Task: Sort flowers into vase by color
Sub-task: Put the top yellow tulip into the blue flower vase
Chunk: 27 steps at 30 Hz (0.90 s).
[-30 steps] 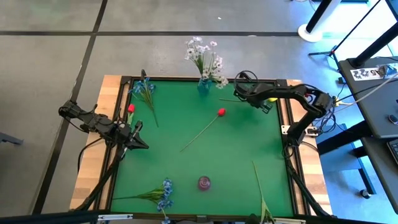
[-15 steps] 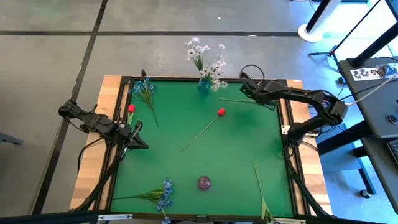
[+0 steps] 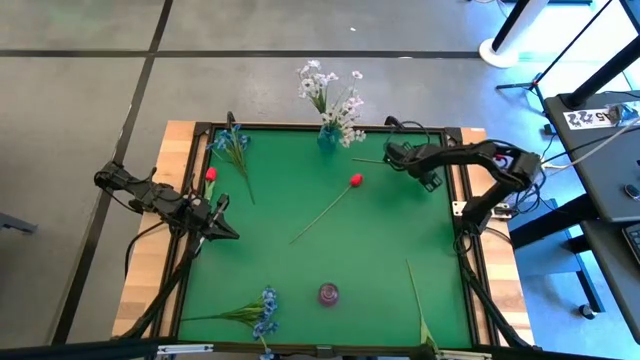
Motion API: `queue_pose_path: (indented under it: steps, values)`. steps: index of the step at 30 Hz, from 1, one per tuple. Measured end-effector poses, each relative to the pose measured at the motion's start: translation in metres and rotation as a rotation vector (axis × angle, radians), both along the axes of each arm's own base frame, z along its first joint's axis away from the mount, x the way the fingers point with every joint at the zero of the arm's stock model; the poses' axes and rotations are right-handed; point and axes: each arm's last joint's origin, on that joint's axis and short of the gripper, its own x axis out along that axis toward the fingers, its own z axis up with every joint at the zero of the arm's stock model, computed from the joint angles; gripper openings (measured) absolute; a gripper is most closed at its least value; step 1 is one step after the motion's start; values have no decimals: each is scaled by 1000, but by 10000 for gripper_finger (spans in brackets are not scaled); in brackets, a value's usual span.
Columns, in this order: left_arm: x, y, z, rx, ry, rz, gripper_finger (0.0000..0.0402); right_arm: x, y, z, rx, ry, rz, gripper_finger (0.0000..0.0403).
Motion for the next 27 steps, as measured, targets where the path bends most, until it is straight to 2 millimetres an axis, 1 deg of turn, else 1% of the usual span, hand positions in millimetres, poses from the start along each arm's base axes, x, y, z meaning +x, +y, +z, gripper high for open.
queue_pose_path:
  steps: [4, 9, 13, 19, 23, 25, 27]
  values:
    - [0, 0, 0, 0, 0, 0, 10, 2, -6, -4, -47, 15, -11, 256]
    - [0, 0, 0, 0, 0, 0, 10, 8, -11, 2, -102, 14, -13, 226]
    - [0, 0, 0, 0, 0, 0, 10, 9, -13, 4, -130, 38, 0, 215]
    - [0, 0, 0, 0, 0, 0, 10, 6, -22, -8, -80, 50, -11, 211]
    - [0, 0, 0, 0, -1, 0, 10, 7, -26, -14, -96, 83, 20, 209]
    - [0, 0, 0, 0, 0, 0, 10, 7, -27, -15, -97, 89, 20, 199]
    - [0, 0, 0, 0, -1, 0, 10, 7, -26, -15, -88, 103, 22, 176]
